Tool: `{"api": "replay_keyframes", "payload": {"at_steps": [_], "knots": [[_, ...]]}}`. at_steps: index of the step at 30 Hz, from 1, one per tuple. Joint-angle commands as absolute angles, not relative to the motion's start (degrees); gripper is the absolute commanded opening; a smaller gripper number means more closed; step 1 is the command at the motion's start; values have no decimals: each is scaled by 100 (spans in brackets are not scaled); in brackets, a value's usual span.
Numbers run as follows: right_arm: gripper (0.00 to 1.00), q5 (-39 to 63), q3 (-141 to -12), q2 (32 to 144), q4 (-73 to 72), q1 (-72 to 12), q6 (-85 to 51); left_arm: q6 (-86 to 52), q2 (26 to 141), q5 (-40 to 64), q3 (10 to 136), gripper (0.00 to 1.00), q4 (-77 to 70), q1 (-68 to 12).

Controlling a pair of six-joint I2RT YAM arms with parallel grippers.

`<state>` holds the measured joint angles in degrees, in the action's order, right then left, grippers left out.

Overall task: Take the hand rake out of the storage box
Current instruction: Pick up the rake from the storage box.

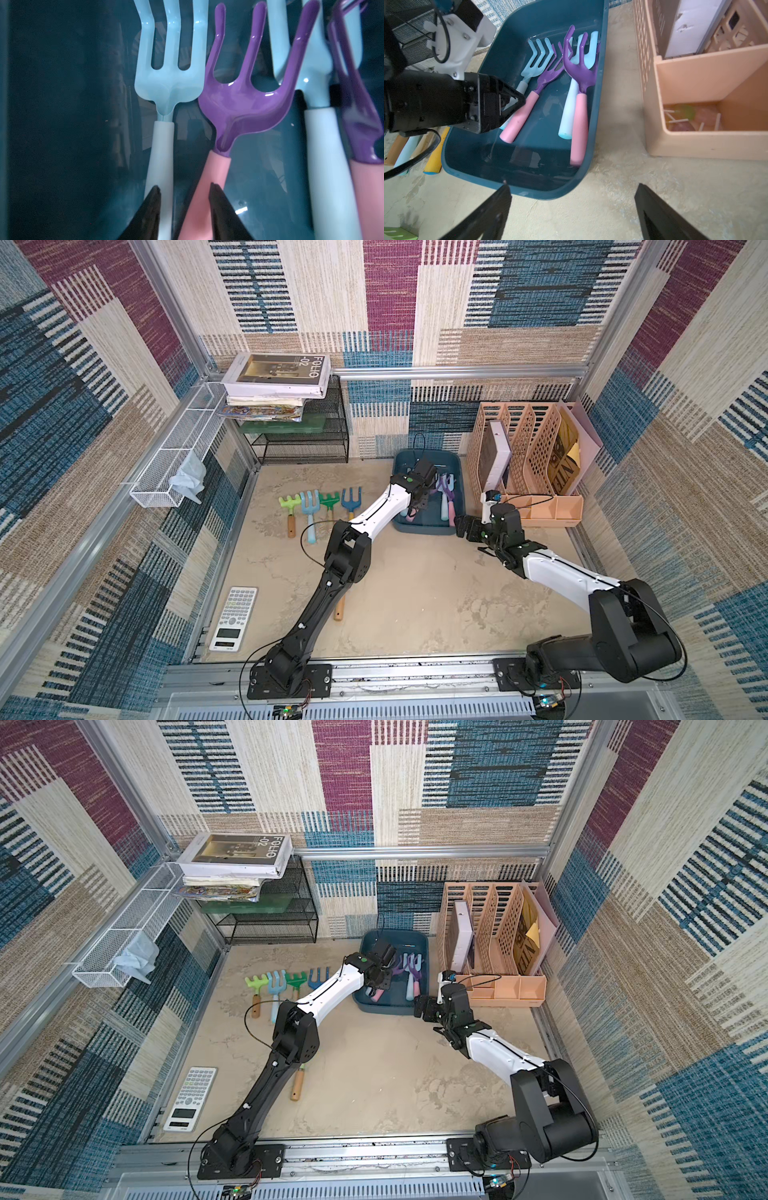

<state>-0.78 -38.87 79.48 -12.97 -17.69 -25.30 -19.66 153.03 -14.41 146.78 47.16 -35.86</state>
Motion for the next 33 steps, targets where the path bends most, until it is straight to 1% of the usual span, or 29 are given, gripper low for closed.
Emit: {"api": "replay_keyframes", "payload": {"at_steps": [1, 3, 6, 9, 10, 11, 14, 16, 18, 21, 23, 25, 27, 30, 33], "knots": [[96, -5, -3911, 7962, -1448, -1775, -2532, -2060, 15419, -1778, 14679, 40, 4558, -3542], [96, 4, -3901, 7974, -1475, -1765, -2533, -2129, 15442, -1784, 14671, 40, 4529, -3523], [96, 18, -3928, 8044, -1466, -1758, -2533, -2206, 15377, -1802, 14518, 37, 4473, -3508], [96, 25, -3971, 8147, -1460, -1749, -2523, -2247, 15106, -1881, 14034, 25, 4122, -3513], [96, 26, -3994, 8187, -1450, -1749, -2525, -2263, 15026, -1923, 13861, 26, 3981, -3504], [96, 26, -4014, 8227, -1428, -1734, -2515, -2222, 15023, -1887, 13801, 29, 3866, -3507], [96, 39, -4031, 8297, -1445, -1740, -2514, -2121, 15380, -1860, 14462, 41, 4268, -3491], [96, 57, -4038, 8314, -1444, -1728, -2514, -2092, 15595, -1812, 14801, 42, 4518, -3489], [96, 62, -4034, 8313, -1451, -1720, -2517, -2167, 15586, -1741, 14695, 42, 4498, -3474], [95, 72, -4034, 8322, -1459, -1708, -2523, -2351, 15489, -1424, 14433, 32, 4364, -3415], [96, 105, -4032, 8316, -1459, -1702, -2523, -2382, 15478, -1348, 14404, 31, 4395, -3405], [96, 107, -4028, 8306, -1459, -1703, -2529, -2399, 15469, -1290, 14431, 22, 4496, -3401], [96, 110, -4025, 8294, -1465, -1697, -2536, -2383, 15405, -1211, 14423, 11, 4592, -3399], [96, 112, -4022, 8285, -1457, -1696, -2538, -2369, 15101, -1049, 14267, 0, 4653, -3417], [96, 134, -4016, 8266, -1460, -1695, -2549, -2300, 14563, -1069, 13988, 0, 4656, -3459]]}}
